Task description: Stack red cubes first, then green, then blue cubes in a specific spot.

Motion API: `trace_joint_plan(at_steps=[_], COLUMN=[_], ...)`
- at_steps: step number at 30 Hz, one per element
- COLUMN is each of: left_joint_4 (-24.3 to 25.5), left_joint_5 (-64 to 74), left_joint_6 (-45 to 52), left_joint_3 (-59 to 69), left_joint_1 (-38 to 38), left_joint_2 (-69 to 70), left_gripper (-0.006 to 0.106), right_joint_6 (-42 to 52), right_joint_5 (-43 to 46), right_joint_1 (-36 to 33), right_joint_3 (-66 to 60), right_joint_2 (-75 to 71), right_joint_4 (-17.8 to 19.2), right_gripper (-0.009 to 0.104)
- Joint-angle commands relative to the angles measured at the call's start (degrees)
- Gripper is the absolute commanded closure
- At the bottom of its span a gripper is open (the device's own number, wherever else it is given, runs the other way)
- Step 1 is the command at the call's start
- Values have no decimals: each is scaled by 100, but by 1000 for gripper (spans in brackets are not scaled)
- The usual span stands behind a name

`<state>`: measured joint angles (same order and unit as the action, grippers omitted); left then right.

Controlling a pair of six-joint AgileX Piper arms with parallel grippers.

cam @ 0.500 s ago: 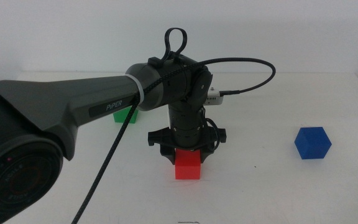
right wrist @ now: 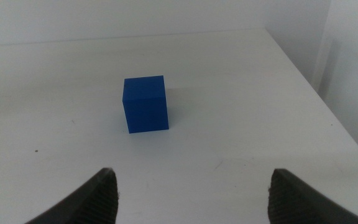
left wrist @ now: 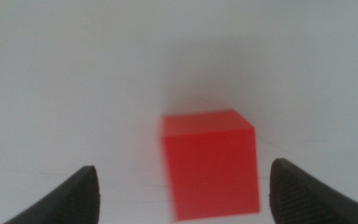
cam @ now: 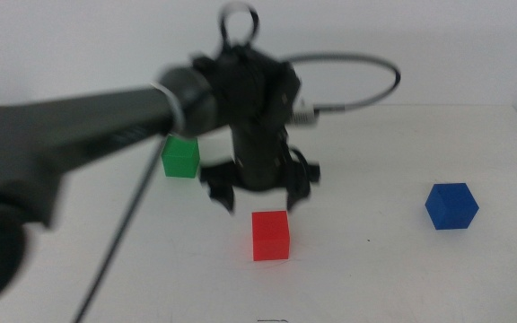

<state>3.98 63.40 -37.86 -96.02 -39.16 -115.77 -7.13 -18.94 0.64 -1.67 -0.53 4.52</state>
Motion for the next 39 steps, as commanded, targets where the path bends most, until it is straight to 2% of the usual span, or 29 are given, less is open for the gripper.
trace_joint_plan(at_steps=[1,4,7,10,17,20,29,39], left_joint_4=[579,1300,1367,1133,-265,-596,-577,-398], left_joint_5=[149,308,335,141,59,83,86,-106], left_joint_6=[-42,-115,-159,454,2064,2469,2698,2712], left_joint_3=[-186,-186,-186,-247,-820,-1219,-2172,-2320], left_joint_1=[4,59,392,862,1975,2201,2337,2337], left_joint_2=[840,1305,1625,1703,1103,639,-613,-1208], left_gripper=[7,7,7,7,7,7,7,7], right_joint_6=[68,68,68,68,68,68,68,68], right_joint_5=[409,409,409,409,409,409,409,409], right_joint_1=[42,42,42,42,42,42,42,42], right_joint_3=[103,103,103,103,103,103,103,103], right_joint_2=[-131,-131,-131,-131,-131,-131,-131,-131], right_joint_4=[87,87,87,87,87,87,87,87], right_gripper=[34,34,34,34,34,34,34,34])
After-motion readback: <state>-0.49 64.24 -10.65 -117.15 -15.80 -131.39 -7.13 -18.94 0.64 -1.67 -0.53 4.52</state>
